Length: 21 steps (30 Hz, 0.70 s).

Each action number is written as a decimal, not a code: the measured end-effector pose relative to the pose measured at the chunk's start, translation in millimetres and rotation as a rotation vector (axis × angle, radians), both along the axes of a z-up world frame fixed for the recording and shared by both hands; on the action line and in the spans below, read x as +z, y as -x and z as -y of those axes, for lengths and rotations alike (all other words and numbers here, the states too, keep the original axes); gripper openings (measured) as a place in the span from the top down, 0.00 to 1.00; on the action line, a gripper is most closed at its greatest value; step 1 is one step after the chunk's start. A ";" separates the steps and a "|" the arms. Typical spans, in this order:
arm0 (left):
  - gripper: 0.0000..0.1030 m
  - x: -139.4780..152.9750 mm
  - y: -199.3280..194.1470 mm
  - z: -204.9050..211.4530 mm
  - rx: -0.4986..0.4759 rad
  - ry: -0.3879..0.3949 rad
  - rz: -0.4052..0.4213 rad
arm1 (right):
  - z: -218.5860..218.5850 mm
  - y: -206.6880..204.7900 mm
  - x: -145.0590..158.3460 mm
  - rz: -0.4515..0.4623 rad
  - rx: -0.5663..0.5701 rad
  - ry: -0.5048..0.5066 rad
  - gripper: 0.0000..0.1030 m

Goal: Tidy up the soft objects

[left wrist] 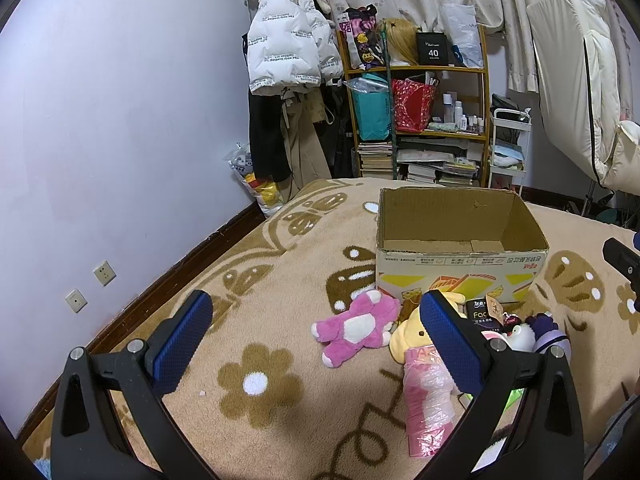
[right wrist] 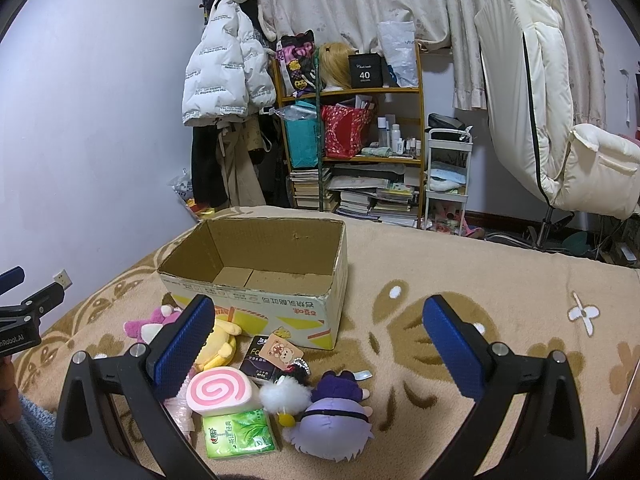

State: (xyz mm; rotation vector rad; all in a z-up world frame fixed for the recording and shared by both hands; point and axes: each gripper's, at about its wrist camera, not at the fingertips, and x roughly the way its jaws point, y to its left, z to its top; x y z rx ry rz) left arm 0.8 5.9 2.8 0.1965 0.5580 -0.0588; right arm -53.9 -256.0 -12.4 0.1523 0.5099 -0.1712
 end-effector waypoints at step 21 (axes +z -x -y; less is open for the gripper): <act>0.01 -1.4 -0.6 0.6 0.000 -0.001 -0.003 | 0.1 -0.4 -1.1 0.003 0.004 0.005 0.00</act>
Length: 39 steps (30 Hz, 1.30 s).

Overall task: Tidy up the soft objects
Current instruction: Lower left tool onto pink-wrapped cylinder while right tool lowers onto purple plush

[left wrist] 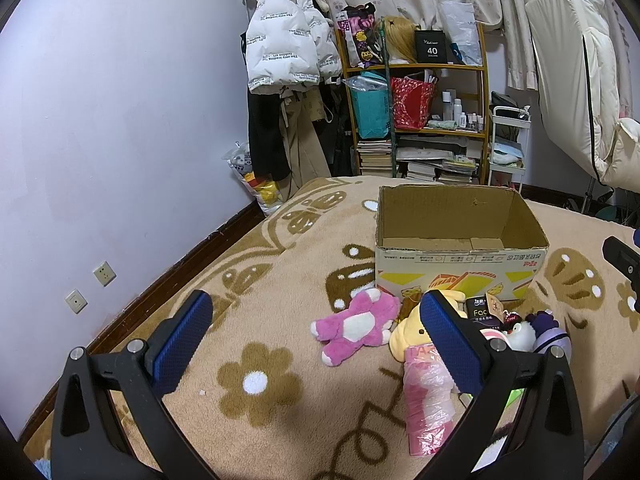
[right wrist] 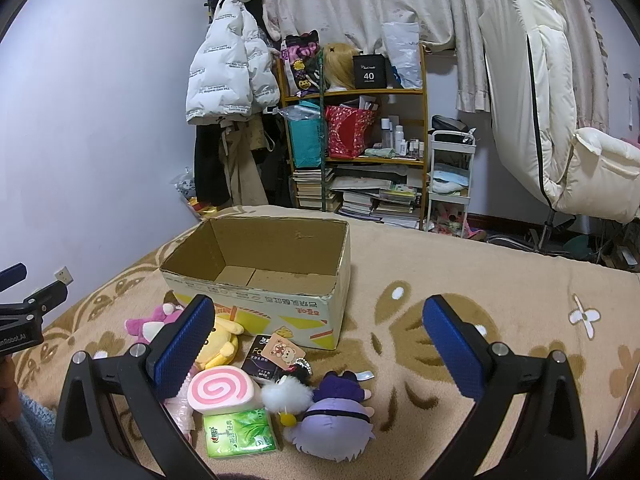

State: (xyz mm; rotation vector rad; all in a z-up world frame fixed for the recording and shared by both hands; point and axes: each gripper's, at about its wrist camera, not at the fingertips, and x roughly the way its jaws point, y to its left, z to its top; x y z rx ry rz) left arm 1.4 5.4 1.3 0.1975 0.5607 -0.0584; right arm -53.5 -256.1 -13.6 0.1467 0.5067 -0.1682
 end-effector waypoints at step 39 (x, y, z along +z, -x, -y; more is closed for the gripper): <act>0.01 -42.0 -55.4 28.9 -0.011 0.003 -0.268 | 17.5 -42.8 -45.2 -0.287 -0.012 -0.160 0.00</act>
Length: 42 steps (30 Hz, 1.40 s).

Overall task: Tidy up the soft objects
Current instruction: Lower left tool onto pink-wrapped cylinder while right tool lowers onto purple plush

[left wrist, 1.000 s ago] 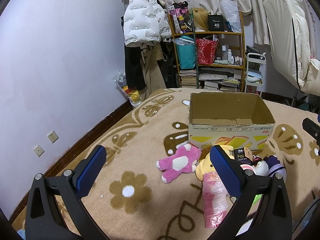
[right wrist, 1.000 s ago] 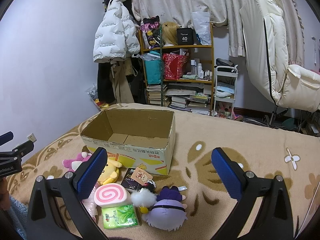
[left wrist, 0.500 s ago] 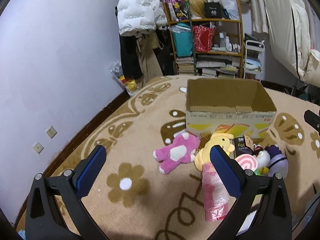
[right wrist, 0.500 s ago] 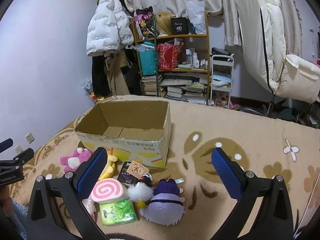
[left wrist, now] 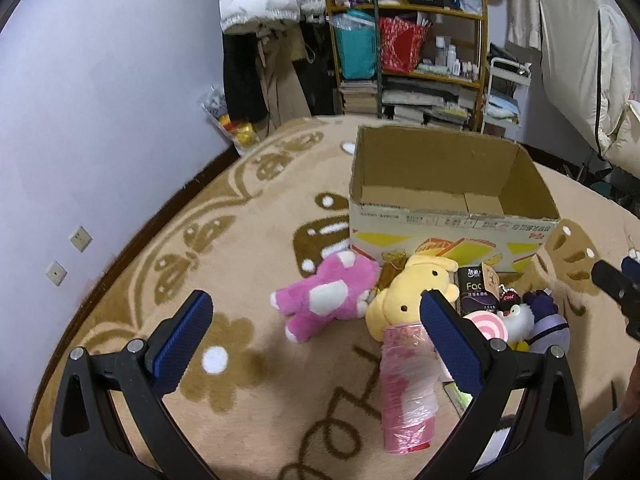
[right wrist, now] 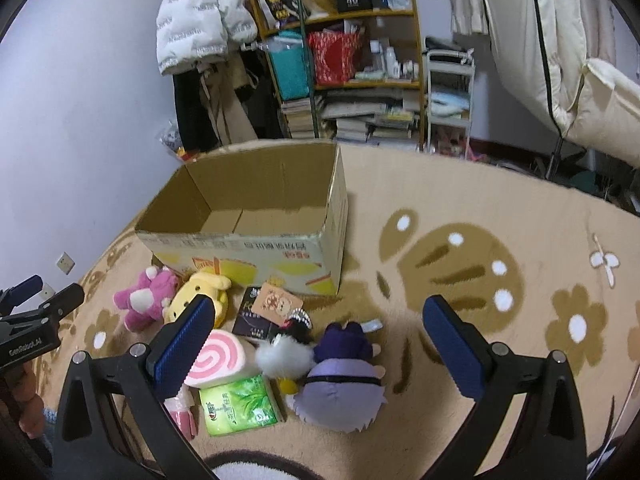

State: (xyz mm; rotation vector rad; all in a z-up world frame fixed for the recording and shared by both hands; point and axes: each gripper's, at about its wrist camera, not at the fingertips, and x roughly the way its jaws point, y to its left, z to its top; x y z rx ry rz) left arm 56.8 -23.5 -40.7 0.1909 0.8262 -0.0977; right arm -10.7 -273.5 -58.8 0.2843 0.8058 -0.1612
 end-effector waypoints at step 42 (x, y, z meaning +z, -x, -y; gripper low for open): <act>0.01 -107.3 -54.6 39.0 -0.096 0.003 -0.423 | 29.9 -46.2 -116.4 -0.444 -0.037 -0.143 0.17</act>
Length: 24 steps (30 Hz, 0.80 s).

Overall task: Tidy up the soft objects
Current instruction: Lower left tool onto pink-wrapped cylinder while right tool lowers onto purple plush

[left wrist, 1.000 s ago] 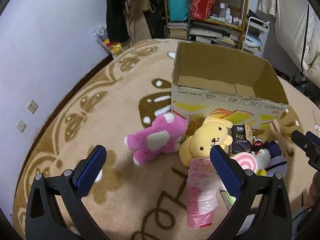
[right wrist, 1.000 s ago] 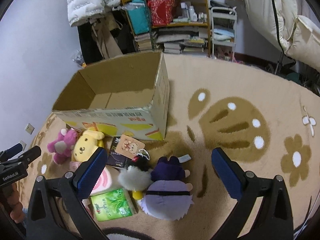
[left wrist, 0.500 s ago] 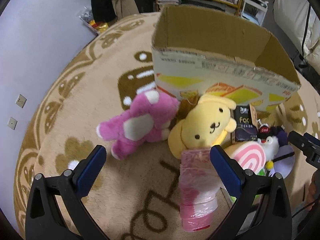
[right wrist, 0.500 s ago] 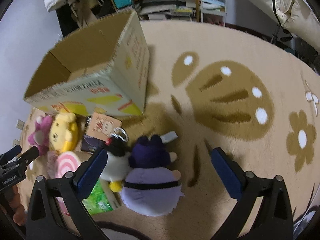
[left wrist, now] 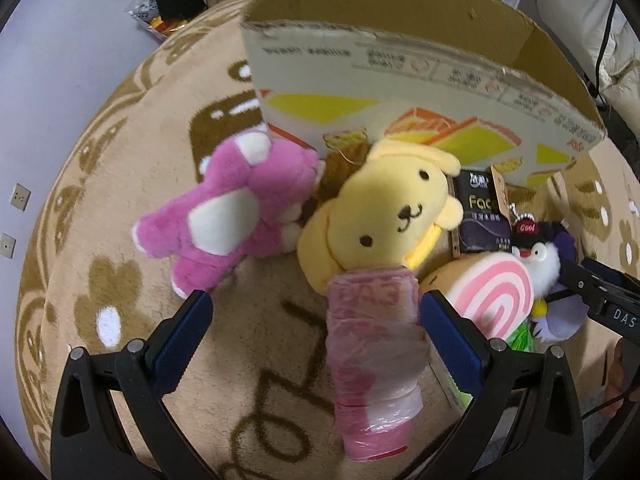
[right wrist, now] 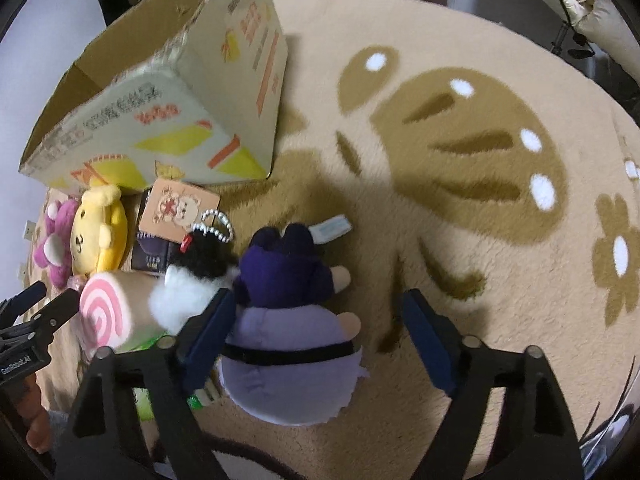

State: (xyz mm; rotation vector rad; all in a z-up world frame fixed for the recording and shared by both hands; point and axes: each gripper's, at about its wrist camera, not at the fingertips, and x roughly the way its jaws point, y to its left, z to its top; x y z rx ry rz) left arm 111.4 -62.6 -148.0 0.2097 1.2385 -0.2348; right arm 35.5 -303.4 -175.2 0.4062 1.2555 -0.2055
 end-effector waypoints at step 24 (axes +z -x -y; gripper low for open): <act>0.56 -10.0 5.1 5.7 0.016 0.118 -0.079 | -24.4 8.5 12.9 0.041 0.043 -0.053 0.47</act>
